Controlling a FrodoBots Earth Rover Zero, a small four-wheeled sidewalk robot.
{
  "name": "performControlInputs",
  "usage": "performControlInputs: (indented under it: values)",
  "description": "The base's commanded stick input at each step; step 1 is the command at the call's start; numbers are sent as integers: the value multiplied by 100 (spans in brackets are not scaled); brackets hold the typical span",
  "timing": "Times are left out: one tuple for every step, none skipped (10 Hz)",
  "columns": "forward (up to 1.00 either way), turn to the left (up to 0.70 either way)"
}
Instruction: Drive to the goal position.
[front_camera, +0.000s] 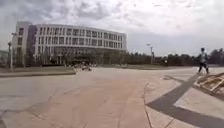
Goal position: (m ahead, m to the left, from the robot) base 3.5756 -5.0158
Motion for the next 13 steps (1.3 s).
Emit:
performControlInputs:
  values:
    - [70, 6]
    - [70, 14]
    - [70, 18]
    - [70, 12]
    - [70, 1]
    - [70, 0]
    - [70, 0]
    - [70, 0]
    - [70, 0]
    - [70, 0]
    - [70, 0]
    - [70, 0]
    - [70, 0]
